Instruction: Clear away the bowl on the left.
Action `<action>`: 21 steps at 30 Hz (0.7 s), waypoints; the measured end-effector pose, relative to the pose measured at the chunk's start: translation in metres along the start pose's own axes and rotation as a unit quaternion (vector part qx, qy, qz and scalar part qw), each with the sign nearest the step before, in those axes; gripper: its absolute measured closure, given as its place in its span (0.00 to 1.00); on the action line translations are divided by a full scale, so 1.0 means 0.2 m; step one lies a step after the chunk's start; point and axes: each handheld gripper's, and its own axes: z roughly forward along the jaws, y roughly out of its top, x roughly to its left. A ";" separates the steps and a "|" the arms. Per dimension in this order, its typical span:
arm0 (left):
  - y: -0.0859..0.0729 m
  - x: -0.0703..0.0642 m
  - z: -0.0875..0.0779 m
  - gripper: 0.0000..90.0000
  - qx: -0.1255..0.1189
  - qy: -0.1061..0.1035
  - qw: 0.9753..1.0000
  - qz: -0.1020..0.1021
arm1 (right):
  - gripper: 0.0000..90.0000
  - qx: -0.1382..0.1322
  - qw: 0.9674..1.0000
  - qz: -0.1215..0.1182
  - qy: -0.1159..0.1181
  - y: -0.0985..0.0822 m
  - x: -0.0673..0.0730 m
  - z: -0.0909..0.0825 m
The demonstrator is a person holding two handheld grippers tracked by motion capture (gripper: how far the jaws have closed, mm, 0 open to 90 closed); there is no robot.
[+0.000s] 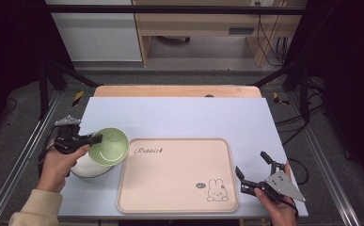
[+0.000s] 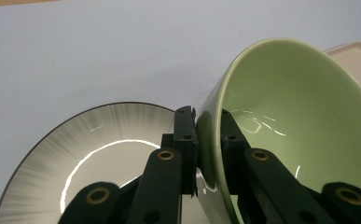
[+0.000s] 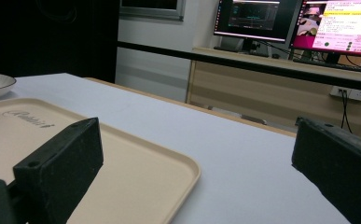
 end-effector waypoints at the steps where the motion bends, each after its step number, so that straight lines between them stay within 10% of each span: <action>1: 0.00 -0.01 0.00 0.91 -0.001 -0.002 1.000 0.000 | 0.02 0.000 1.000 -0.001 0.000 0.00 0.00 0.00; 21: 0.07 -0.21 0.10 0.91 0.007 -0.029 0.999 0.034 | 0.04 -0.009 1.000 0.008 0.002 0.01 0.00 -0.01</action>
